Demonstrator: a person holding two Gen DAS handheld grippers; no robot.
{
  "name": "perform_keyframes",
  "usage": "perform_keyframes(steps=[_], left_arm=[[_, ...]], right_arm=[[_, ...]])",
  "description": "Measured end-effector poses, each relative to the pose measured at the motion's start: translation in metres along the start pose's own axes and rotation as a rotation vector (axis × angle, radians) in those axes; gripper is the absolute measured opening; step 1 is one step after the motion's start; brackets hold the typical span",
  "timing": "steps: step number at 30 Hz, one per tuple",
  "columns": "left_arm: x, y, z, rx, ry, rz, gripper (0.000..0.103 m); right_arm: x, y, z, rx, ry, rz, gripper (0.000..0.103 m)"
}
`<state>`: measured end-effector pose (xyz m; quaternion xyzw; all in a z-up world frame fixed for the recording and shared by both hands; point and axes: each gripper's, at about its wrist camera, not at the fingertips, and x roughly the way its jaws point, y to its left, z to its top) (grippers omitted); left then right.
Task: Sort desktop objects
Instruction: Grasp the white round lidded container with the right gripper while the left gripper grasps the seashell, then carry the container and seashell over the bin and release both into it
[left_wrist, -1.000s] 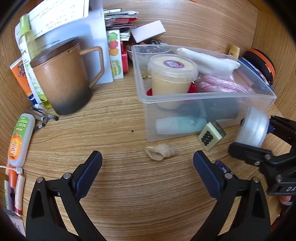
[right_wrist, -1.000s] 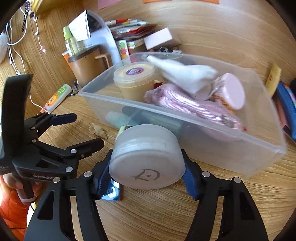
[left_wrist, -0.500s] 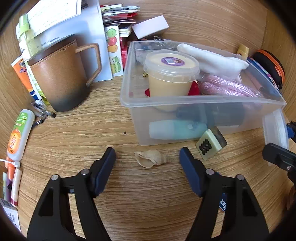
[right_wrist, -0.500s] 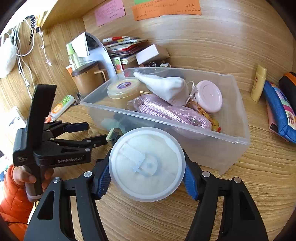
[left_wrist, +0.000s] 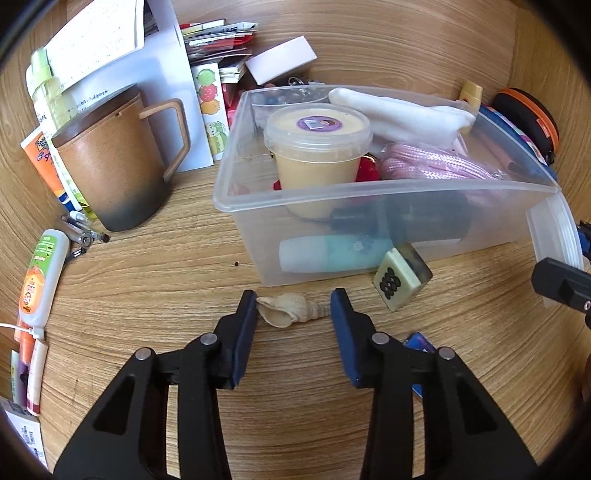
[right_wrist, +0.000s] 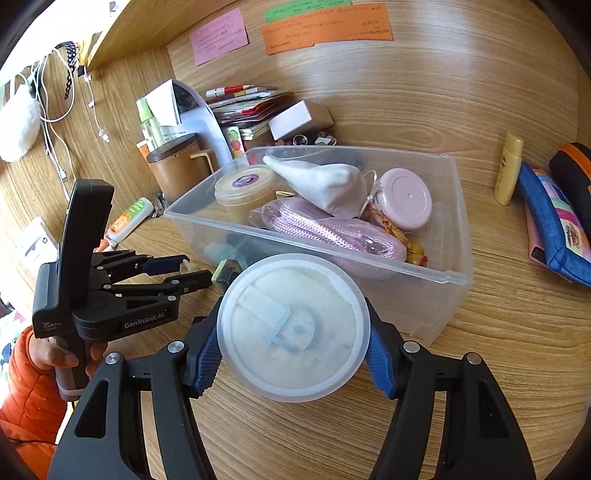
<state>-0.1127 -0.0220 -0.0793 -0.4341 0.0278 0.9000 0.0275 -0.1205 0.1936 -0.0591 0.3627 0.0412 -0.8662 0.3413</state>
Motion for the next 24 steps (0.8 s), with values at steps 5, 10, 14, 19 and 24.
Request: perform_keyframes(steps=[5, 10, 14, 19, 24], left_arm=[[-0.003, -0.005, -0.004, 0.003, 0.001, -0.019, 0.04], [-0.014, -0.005, -0.008, -0.019, -0.025, -0.054, 0.04], [-0.027, -0.005, -0.008, -0.026, -0.057, -0.073, 0.04], [-0.046, 0.002, -0.002, -0.069, -0.098, -0.135, 0.04], [-0.066, 0.002, 0.006, -0.072, -0.16, -0.138, 0.04]], right_arm=[[-0.005, -0.002, 0.0, 0.003, -0.01, -0.007, 0.062], [-0.011, -0.003, 0.002, 0.008, -0.02, -0.018, 0.062], [-0.018, 0.0, 0.004, 0.001, -0.032, -0.03, 0.062], [-0.024, 0.004, 0.008, -0.013, -0.051, -0.046, 0.062], [-0.032, 0.006, 0.019, -0.031, -0.086, -0.054, 0.062]])
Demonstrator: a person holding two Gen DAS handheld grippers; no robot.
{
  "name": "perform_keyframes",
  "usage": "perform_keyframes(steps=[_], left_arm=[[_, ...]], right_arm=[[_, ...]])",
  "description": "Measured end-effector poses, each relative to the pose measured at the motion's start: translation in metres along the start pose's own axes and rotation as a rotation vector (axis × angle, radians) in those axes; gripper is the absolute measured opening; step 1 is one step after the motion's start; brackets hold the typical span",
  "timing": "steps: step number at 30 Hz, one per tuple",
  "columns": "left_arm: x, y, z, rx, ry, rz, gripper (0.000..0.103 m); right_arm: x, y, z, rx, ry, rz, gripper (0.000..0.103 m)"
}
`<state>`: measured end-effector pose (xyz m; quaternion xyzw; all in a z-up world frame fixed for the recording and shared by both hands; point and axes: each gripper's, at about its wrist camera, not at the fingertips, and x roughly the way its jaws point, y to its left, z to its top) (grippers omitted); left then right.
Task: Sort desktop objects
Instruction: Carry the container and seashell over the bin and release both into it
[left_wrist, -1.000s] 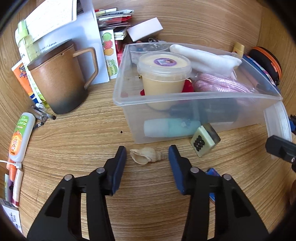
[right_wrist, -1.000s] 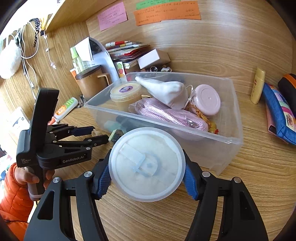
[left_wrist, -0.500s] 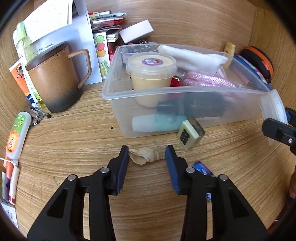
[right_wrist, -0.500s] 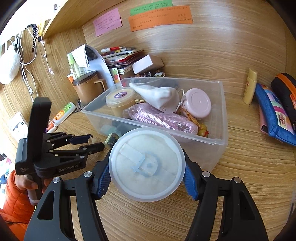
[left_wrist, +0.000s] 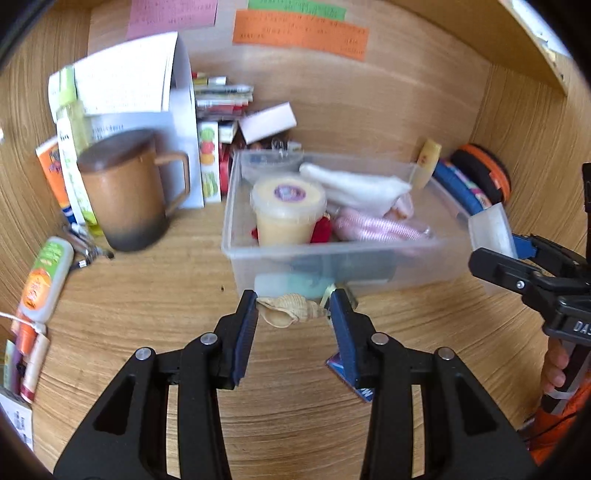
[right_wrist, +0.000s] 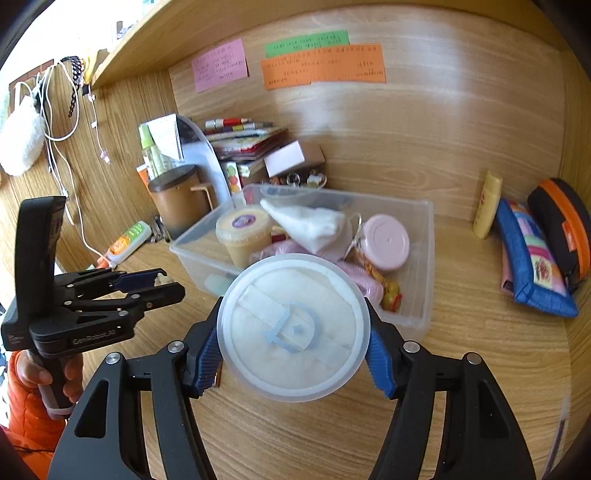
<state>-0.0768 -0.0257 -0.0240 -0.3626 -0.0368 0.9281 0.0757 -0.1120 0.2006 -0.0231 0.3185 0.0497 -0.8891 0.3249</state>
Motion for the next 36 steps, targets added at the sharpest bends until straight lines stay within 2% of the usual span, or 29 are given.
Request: perform_keyframes(steps=[4, 10, 15, 29, 36], left_arm=[[-0.009, 0.0, 0.012, 0.002, -0.03, -0.037, 0.04], [-0.01, -0.003, 0.037, 0.04, -0.075, -0.024, 0.04], [-0.002, 0.0, 0.048, 0.044, -0.079, -0.026, 0.04], [0.037, 0.018, 0.047, 0.027, -0.003, -0.015, 0.04], [0.04, 0.02, 0.042, 0.017, 0.001, -0.033, 0.04]], right_arm=[[-0.004, 0.0, 0.009, -0.022, -0.029, -0.021, 0.062], [0.001, -0.009, 0.03, -0.03, -0.053, -0.055, 0.062], [0.01, -0.025, 0.046, -0.02, -0.053, -0.1, 0.062], [0.058, -0.049, 0.045, 0.032, 0.052, -0.099, 0.062], [0.066, -0.052, 0.041, 0.03, 0.079, -0.108, 0.062]])
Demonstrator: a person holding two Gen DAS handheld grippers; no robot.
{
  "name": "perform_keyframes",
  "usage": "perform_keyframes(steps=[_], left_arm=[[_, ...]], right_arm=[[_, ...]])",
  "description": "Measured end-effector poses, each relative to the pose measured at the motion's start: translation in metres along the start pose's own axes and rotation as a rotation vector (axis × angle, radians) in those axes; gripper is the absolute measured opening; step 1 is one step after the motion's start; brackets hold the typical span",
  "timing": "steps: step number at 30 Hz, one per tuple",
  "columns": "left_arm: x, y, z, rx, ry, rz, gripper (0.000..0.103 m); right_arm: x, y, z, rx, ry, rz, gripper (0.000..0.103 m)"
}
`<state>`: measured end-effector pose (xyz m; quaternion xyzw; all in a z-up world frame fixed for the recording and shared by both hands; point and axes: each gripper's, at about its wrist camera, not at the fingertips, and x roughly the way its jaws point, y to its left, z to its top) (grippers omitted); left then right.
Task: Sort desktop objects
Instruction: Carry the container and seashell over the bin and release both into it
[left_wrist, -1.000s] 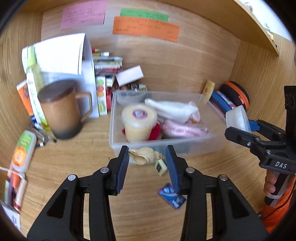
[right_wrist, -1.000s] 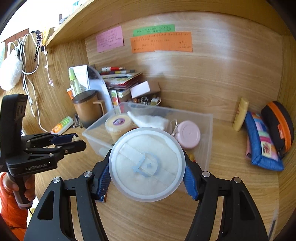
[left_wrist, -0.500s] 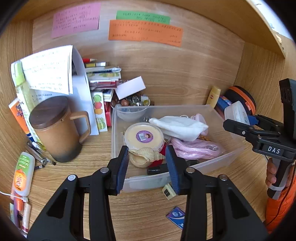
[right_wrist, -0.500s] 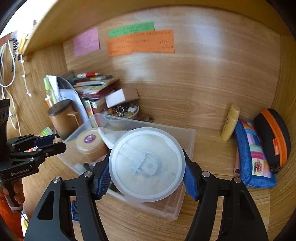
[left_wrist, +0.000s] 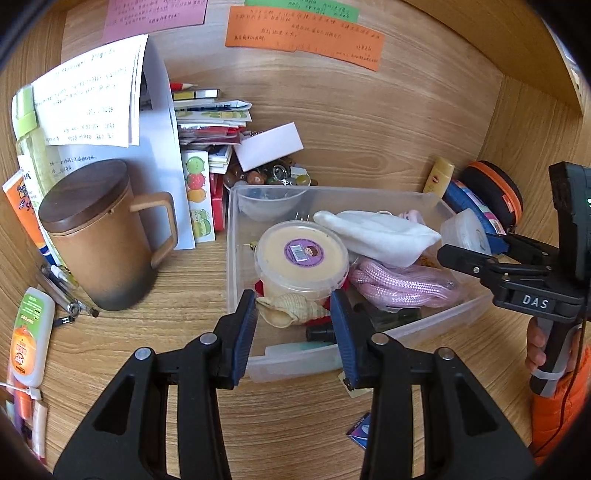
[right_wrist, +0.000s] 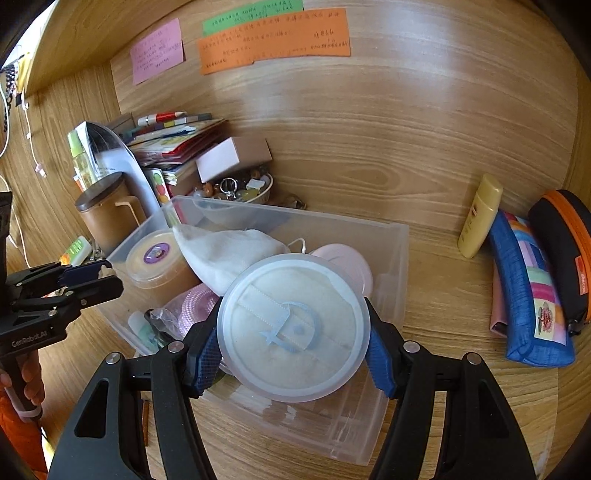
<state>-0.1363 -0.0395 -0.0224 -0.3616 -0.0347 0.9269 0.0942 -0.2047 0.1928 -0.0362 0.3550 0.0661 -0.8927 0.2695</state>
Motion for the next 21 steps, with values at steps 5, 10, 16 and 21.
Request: perform_keyframes(steps=[5, 10, 16, 21], left_arm=[[0.001, -0.002, -0.001, 0.011, 0.001, 0.012, 0.04], [0.002, -0.004, -0.002, 0.017, -0.002, 0.023, 0.041], [0.004, -0.011, -0.003, 0.046, -0.001, 0.04, 0.05], [0.003, -0.011, -0.003, 0.036, 0.004, 0.041, 0.052]], right_arm=[[0.005, 0.001, 0.0, -0.007, 0.01, -0.004, 0.062], [0.007, 0.009, -0.001, -0.045, 0.014, -0.035, 0.064], [0.007, 0.011, -0.002, -0.056, 0.016, -0.05, 0.064], [0.005, 0.014, -0.003, -0.069, 0.013, -0.042, 0.067]])
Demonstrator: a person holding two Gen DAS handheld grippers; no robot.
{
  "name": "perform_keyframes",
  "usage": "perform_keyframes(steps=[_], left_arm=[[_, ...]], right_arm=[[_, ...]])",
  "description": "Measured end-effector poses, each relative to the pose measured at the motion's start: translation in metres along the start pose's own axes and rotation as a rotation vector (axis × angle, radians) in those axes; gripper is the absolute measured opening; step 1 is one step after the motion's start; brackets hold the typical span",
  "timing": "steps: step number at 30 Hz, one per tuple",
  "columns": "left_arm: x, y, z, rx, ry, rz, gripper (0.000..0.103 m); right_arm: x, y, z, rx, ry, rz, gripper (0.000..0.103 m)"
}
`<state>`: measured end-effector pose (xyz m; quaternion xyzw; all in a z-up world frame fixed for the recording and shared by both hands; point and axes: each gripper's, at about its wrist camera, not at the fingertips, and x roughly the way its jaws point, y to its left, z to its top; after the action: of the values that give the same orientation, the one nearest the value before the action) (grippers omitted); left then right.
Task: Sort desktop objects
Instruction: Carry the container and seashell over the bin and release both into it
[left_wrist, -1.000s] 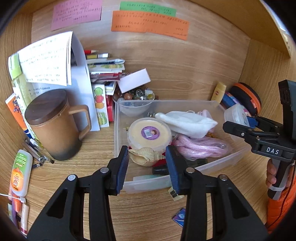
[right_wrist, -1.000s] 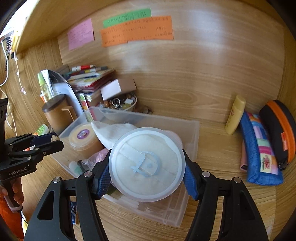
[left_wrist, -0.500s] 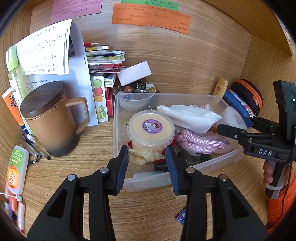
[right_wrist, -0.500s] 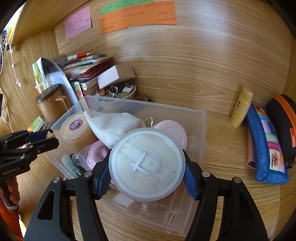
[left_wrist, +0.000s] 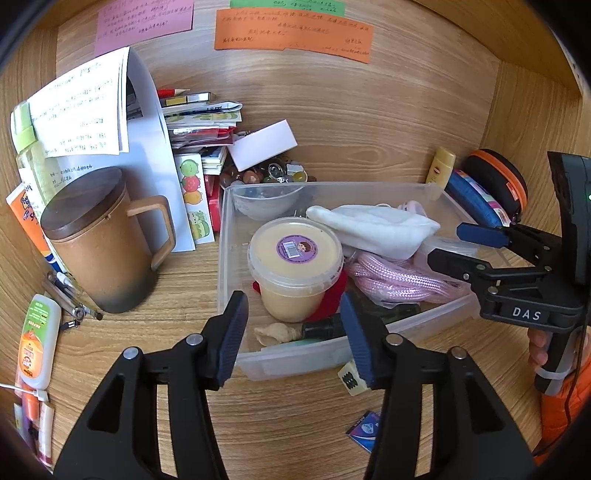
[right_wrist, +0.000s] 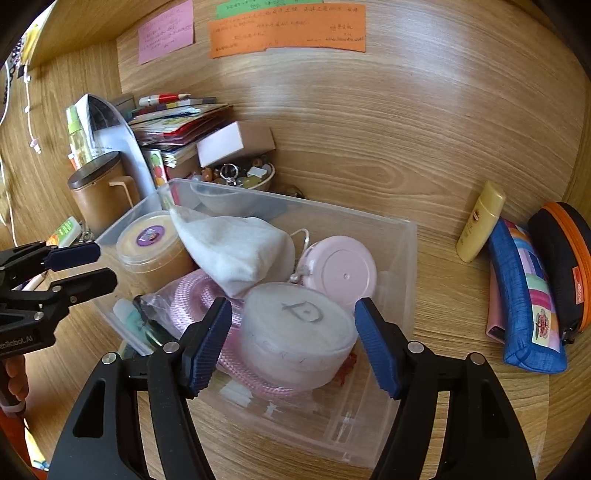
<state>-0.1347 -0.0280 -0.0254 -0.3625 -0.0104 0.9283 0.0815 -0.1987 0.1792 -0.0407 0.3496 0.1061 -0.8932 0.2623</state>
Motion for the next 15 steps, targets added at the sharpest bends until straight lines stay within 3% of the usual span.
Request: perform_keyframes(steps=[5, 9, 15], left_arm=[[-0.007, -0.006, -0.001, 0.015, -0.012, 0.018, 0.062], [-0.015, -0.012, -0.001, 0.041, -0.036, 0.07, 0.074], [-0.028, -0.006, -0.004, 0.023, -0.058, 0.093, 0.076]], right_arm=[[-0.01, 0.009, 0.0, -0.032, -0.037, -0.012, 0.082], [-0.015, 0.012, 0.001, -0.039, -0.047, -0.009, 0.082], [-0.034, 0.02, 0.001, -0.04, -0.077, 0.021, 0.086]])
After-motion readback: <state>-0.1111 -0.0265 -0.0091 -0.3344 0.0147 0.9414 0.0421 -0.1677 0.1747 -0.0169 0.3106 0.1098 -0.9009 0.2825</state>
